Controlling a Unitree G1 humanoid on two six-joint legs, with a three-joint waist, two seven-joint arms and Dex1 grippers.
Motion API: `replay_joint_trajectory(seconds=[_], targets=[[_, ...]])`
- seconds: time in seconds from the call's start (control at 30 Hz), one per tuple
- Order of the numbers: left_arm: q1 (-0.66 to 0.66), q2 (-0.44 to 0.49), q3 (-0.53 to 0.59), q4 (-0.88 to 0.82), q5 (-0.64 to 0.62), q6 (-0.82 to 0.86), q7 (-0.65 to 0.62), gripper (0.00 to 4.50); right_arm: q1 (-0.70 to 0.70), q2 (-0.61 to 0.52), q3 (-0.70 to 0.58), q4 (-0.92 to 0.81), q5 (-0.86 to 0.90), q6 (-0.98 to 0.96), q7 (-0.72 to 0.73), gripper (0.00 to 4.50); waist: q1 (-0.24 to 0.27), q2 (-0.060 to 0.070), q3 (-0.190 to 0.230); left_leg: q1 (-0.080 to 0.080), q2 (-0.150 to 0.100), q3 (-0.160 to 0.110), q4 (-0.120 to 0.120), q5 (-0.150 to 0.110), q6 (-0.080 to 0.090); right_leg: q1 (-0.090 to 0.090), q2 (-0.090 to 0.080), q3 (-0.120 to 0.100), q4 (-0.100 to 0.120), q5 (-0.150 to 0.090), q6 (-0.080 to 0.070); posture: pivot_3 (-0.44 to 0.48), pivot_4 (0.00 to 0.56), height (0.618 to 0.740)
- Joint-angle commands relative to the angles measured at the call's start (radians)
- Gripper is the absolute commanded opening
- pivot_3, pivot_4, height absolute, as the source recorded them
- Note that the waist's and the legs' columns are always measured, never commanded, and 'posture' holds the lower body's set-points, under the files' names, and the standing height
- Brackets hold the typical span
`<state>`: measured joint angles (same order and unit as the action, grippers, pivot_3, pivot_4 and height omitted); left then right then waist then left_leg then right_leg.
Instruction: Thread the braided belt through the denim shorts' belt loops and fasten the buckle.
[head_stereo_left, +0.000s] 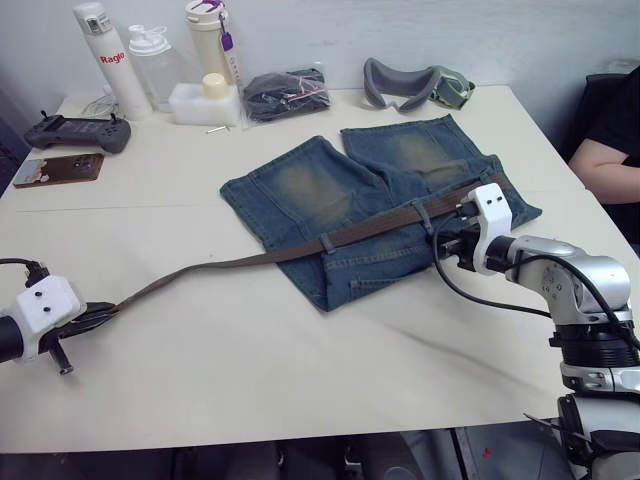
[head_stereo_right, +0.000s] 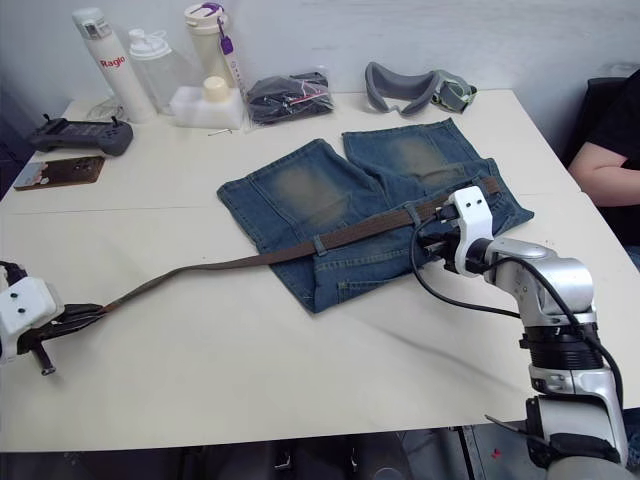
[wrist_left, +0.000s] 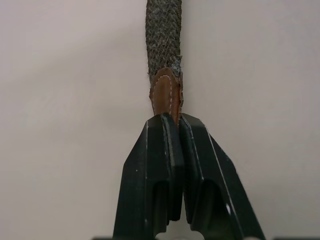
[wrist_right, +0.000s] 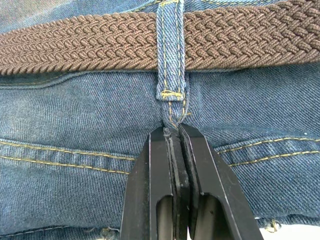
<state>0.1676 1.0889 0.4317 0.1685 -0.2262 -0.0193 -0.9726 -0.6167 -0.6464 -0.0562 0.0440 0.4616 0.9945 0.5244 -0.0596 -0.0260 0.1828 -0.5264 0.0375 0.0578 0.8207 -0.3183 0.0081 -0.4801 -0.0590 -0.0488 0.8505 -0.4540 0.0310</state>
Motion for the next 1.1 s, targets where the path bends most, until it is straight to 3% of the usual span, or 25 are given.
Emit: replay_joint_trajectory(seconds=[0.03, 0.07, 0.2, 0.3, 0.4, 0.5, 0.6, 0.7, 0.83, 0.93, 1.1], targets=[[-0.020, -0.002, -0.018, -0.026, -0.003, 0.094, 0.001, 0.00, 0.004, 0.021, -0.010, -0.025, 0.029, 0.027, 0.034, 0.05, 0.003, 0.001, 0.000, 0.000, 0.000, 0.000, 0.000, 0.000, 0.000, 0.000, 0.000, 0.000, 0.000, 0.000, 0.000, 0.000, 0.150, 0.656], [-0.040, -0.012, -0.017, -0.034, -0.019, 0.102, -0.002, 0.00, 0.004, 0.020, -0.017, -0.036, 0.037, 0.036, 0.043, 0.05, 0.005, 0.001, 0.001, 0.000, 0.000, 0.000, 0.000, 0.000, 0.000, 0.000, 0.000, 0.000, 0.000, 0.000, 0.000, 0.000, 0.150, 0.656], [-0.136, -0.029, 0.001, -0.094, -0.167, 0.274, -0.062, 1.60, 0.015, -0.034, -0.042, -0.111, 0.076, 0.080, 0.110, 1.51, 0.009, 0.002, 0.002, -0.003, 0.000, 0.000, 0.000, 0.000, 0.000, -0.002, 0.000, 0.000, 0.000, 0.000, 0.000, 0.000, 0.150, 0.656], [-0.230, -0.033, -0.001, -0.148, -0.245, 0.363, -0.083, 3.10, 0.015, -0.091, -0.083, -0.156, 0.111, 0.099, 0.163, 3.15, 0.017, 0.003, 0.002, -0.005, 0.000, 0.000, 0.000, 0.000, 0.000, -0.003, 0.000, -0.001, 0.000, 0.000, 0.000, 0.000, 0.150, 0.656], [-0.339, -0.053, -0.031, -0.236, -0.344, 0.476, -0.088, 4.35, 0.020, -0.151, -0.112, -0.193, 0.143, 0.114, 0.210, 4.50, 0.030, 0.005, 0.004, -0.005, 0.000, 0.000, 0.000, 0.000, 0.000, -0.003, 0.000, -0.001, -0.001, 0.000, 0.001, 0.000, 0.150, 0.656], [-0.516, -0.130, -0.135, -0.345, -0.472, 0.612, -0.067, 4.43, 0.058, -0.226, -0.121, -0.274, 0.185, 0.142, 0.266, 4.50, 0.036, 0.007, 0.004, -0.005, -0.001, 0.000, 0.001, 0.000, 0.000, -0.002, 0.000, -0.001, -0.002, 0.001, 0.002, 0.000, 0.150, 0.656], [-0.682, -0.260, -0.304, -0.428, -0.479, 0.692, -0.005, 4.43, 0.117, -0.283, -0.112, -0.376, 0.209, 0.170, 0.288, 4.50, 0.052, 0.007, 0.005, -0.004, -0.002, -0.001, 0.001, 0.000, 0.001, 0.000, 0.000, -0.001, -0.003, 0.002, 0.004, 0.000, 0.150, 0.656], [-0.797, -0.388, -0.466, -0.426, -0.394, 0.706, 0.051, 4.43, 0.157, -0.292, -0.134, -0.452, 0.235, 0.198, 0.266, 4.50, 0.059, 0.007, 0.005, -0.005, -0.003, -0.002, 0.001, 0.001, 0.002, 0.002, 0.000, -0.001, -0.004, 0.004, 0.007, 0.000, 0.150, 0.656], [-0.897, -0.532, -0.655, -0.351, -0.299, 0.681, 0.035, 4.43, 0.217, -0.304, -0.194, -0.520, 0.257, 0.237, 0.228, 4.50, 0.059, 0.007, 0.005, -0.004, -0.005, -0.002, 0.001, 0.002, 0.003, 0.002, 0.000, -0.001, -0.004, 0.004, 0.008, 0.000, 0.150, 0.656], [-0.950, -0.637, -0.808, -0.228, -0.135, 0.550, 0.049, 4.43, 0.277, -0.312, -0.268, -0.571, 0.265, 0.271, 0.187, 4.50, 0.062, 0.007, 0.005, -0.004, -0.006, -0.002, 0.001, 0.004, 0.001, 0.002, 0.000, -0.001, -0.005, 0.004, 0.008, 0.000, 0.150, 0.656], [-0.990, -0.747, -0.945, -0.047, 0.075, 0.428, 0.102, 4.43, 0.337, -0.303, -0.349, -0.633, 0.271, 0.300, 0.134, 4.50, 0.061, 0.006, 0.005, -0.004, -0.006, -0.002, 0.001, 0.004, 0.004, 0.003, -0.001, -0.001, -0.005, 0.004, 0.008, 0.000, 0.150, 0.656]])
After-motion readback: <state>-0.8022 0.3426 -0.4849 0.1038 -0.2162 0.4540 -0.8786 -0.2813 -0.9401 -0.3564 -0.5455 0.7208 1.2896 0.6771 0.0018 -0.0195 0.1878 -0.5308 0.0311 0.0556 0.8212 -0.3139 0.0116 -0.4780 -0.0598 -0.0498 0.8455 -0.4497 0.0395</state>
